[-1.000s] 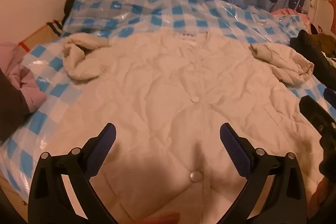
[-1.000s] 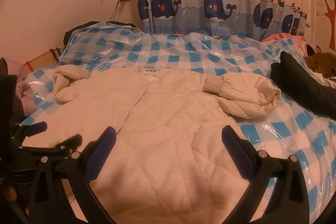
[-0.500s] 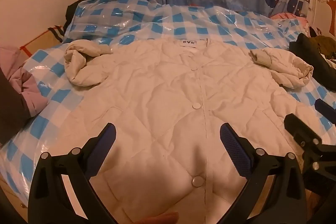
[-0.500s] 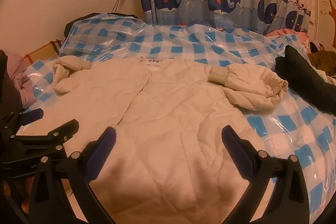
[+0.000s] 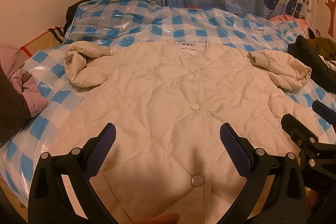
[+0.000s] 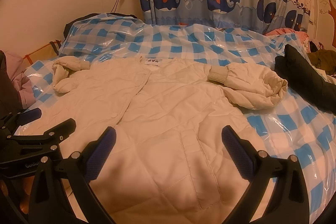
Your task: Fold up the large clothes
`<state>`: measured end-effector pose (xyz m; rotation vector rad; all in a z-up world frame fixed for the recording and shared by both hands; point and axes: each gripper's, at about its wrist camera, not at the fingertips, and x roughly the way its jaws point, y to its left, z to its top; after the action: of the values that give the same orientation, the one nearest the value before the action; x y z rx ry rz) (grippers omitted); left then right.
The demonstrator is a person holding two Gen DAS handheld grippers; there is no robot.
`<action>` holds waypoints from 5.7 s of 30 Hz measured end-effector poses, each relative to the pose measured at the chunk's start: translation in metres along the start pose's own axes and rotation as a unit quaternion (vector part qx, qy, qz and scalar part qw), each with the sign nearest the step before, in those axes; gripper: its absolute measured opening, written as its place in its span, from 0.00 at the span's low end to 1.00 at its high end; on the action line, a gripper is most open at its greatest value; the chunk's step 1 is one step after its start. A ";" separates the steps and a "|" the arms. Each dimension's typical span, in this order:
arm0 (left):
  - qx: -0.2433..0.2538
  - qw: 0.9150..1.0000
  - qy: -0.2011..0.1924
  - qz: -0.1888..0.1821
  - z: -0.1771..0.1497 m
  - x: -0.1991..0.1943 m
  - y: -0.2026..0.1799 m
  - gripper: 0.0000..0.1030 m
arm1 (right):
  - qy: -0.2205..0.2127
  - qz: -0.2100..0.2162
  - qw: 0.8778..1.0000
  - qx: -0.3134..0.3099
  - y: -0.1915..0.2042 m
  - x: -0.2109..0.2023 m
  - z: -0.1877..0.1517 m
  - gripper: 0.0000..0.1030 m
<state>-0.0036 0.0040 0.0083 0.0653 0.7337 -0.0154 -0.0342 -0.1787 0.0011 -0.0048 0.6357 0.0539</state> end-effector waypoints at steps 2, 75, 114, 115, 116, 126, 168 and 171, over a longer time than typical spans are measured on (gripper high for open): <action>-0.002 1.000 -0.001 0.001 0.000 0.000 0.000 0.93 | 0.000 0.000 1.000 0.000 0.000 0.000 0.000 0.94; -0.010 1.000 -0.010 -0.014 -0.001 -0.006 -0.007 0.93 | 0.001 -0.003 1.000 -0.004 0.004 0.001 -0.001 0.94; -0.012 1.000 -0.008 -0.016 -0.001 -0.006 -0.004 0.93 | 0.003 -0.004 1.000 -0.006 0.005 0.003 -0.002 0.94; -0.012 1.000 -0.008 -0.016 0.000 -0.006 -0.004 0.93 | 0.004 -0.005 1.000 -0.006 0.006 0.003 -0.002 0.94; -0.012 1.000 -0.008 -0.016 -0.001 -0.006 -0.003 0.93 | 0.004 -0.005 1.000 -0.006 0.005 0.003 -0.002 0.94; -0.013 1.000 -0.008 -0.016 0.000 -0.006 -0.003 0.93 | 0.004 -0.005 1.000 -0.007 0.006 0.003 -0.002 0.94; -0.013 1.000 0.012 0.007 0.059 0.026 -0.045 0.93 | -0.026 -0.101 0.991 -0.088 -0.050 0.041 0.064 0.94; -0.018 1.000 0.020 0.009 0.060 0.036 -0.051 0.93 | 0.011 -0.137 0.981 -0.138 -0.070 0.078 0.078 0.94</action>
<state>0.0615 -0.0501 0.0257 0.0392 0.7737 0.0169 0.0782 -0.2427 0.0166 -0.3622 0.6402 -0.1248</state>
